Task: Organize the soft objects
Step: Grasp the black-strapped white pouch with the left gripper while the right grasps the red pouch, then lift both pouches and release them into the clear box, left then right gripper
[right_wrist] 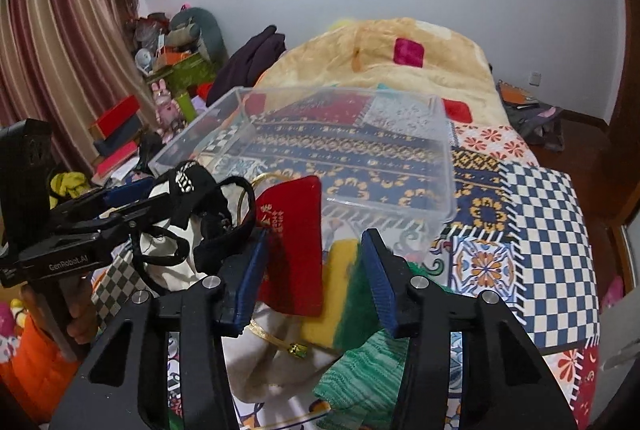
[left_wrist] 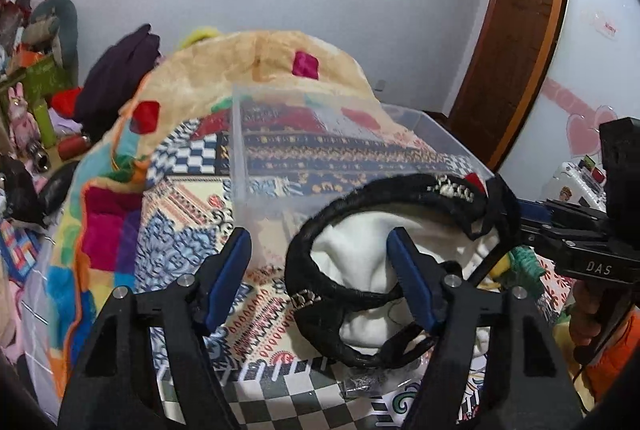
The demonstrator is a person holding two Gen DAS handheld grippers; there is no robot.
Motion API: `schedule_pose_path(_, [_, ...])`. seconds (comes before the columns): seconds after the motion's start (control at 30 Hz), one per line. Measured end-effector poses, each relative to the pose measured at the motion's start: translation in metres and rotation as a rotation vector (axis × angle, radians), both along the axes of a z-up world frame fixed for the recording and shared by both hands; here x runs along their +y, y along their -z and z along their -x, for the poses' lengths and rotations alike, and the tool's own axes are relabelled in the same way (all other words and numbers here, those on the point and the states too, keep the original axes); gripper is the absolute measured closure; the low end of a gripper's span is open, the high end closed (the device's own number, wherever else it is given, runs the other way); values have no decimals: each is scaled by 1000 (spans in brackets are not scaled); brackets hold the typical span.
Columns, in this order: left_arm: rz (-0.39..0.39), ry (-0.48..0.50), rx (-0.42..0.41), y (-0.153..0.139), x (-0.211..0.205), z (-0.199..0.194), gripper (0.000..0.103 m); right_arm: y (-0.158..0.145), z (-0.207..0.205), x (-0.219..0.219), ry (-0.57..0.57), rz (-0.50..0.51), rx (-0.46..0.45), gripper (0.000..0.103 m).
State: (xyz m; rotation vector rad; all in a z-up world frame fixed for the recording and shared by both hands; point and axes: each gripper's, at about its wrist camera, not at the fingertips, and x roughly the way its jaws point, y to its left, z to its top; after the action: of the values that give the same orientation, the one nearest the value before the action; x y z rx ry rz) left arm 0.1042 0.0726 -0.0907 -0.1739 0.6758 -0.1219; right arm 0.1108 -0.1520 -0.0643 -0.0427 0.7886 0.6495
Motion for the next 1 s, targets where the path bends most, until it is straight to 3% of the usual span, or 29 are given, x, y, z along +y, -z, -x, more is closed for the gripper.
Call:
schedule_pose_path(0.1, [5,38,-2,1,-4,3,52,6,-3,5,-17,1,20,58])
schedule_pose_path(0.33, [-28,40,-25,0,-13,10,74,4,1,7,-29,5,-17,91])
schedule_pose_path(0.53, [-42,29,-62,-9,-15,21,83,-4,8,5,-31,-19,-63,97])
schedule_pose_path(0.8, [-83,17,-169,-39,-21,40,85,-22,19,2,-29,-44,-155,98])
schedule_pose_path(1.0, [-109,-20,-232,-59,-18,53,85,-25,20,3,-34,-30,-162,98])
